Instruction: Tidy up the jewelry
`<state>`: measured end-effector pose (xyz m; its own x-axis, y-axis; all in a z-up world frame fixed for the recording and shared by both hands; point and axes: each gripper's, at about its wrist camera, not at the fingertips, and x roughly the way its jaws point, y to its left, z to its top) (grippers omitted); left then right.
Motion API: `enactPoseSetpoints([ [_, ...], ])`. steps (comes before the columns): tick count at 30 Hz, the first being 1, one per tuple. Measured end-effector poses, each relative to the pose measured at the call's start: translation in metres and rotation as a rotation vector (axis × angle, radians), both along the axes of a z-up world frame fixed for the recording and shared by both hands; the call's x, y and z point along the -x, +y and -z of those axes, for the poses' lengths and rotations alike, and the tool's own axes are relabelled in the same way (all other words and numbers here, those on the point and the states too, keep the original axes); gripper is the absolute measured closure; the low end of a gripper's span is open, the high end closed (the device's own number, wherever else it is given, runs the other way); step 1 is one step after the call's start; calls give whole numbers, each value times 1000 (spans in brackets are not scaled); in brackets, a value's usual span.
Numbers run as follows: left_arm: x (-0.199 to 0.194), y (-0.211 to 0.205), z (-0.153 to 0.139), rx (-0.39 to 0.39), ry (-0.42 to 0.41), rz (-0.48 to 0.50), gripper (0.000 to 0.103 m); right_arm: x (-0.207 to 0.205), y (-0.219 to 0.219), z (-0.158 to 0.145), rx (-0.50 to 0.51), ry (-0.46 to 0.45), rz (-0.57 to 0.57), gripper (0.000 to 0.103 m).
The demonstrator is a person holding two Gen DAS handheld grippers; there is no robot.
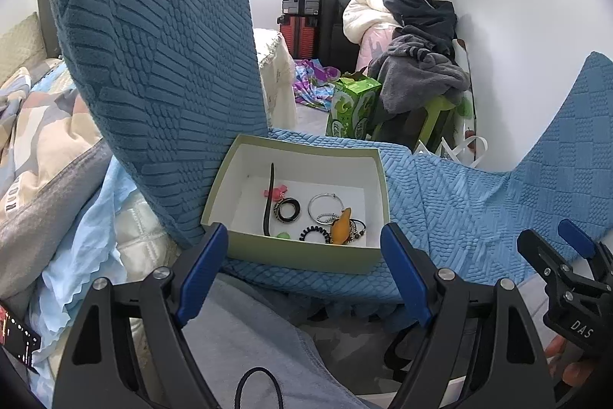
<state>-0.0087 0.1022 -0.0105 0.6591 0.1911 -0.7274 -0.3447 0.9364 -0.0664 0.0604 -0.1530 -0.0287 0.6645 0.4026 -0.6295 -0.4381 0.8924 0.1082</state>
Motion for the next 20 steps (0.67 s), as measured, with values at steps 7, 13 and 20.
enactPoseSetpoints([
  [7,1,2,1,4,0,-5,21,0,1,0,1,5,-2,0],
  [13,1,2,2,2,1,-4,21,0,2,0,-1,7,-2,0],
  [20,1,2,4,7,4,6,21,0,2,2,1,14,-5,0],
])
